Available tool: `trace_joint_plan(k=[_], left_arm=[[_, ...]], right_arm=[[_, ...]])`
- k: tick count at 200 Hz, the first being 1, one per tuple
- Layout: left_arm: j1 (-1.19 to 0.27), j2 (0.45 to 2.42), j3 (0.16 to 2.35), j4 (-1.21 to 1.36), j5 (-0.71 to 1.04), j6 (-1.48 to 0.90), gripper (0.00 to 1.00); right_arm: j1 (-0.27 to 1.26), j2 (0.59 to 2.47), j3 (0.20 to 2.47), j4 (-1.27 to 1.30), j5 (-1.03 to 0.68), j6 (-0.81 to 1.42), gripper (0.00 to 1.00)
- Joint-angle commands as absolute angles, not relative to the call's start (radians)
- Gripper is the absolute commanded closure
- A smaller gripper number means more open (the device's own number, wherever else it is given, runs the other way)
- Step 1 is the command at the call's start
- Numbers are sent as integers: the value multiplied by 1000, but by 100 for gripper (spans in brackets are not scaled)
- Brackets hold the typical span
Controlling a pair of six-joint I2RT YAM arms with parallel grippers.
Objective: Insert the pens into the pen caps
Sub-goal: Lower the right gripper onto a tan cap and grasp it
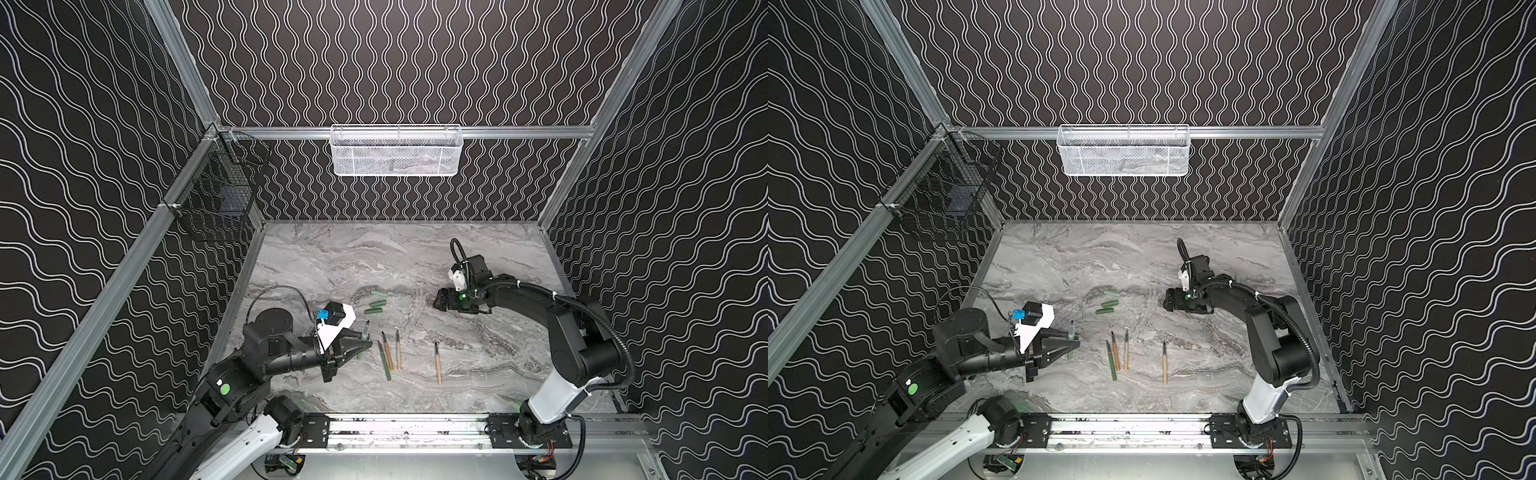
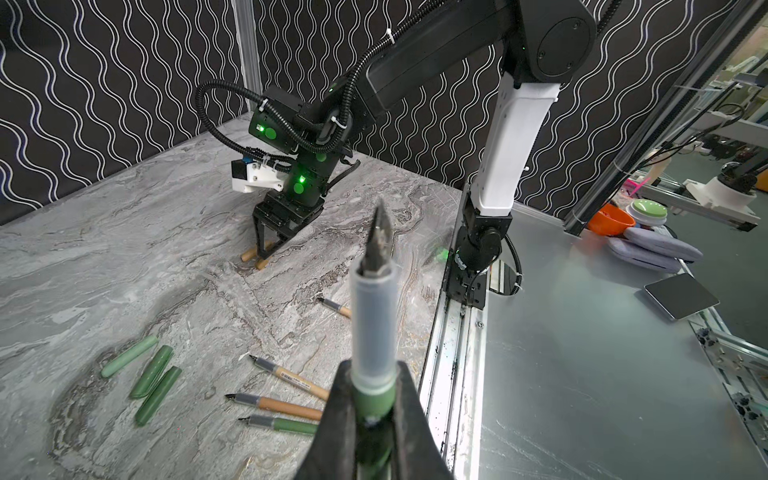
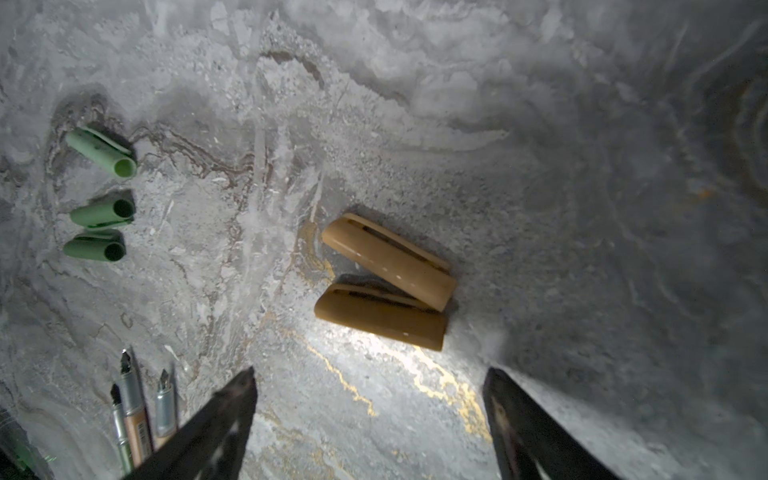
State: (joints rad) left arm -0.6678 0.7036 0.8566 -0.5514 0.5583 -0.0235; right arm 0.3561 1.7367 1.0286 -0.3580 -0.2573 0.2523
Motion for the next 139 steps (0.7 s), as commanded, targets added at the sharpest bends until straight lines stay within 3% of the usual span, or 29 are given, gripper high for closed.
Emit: trace_joint_plan(k=[1,139], left_arm=[[-664,713,857,-533,557,-9,100],[-631,752,857,-503,606,-17,100]], right_arm=[[357,1760,1049,-333,-283,240,12],[558,1738,1082,-305,-350,251,15]])
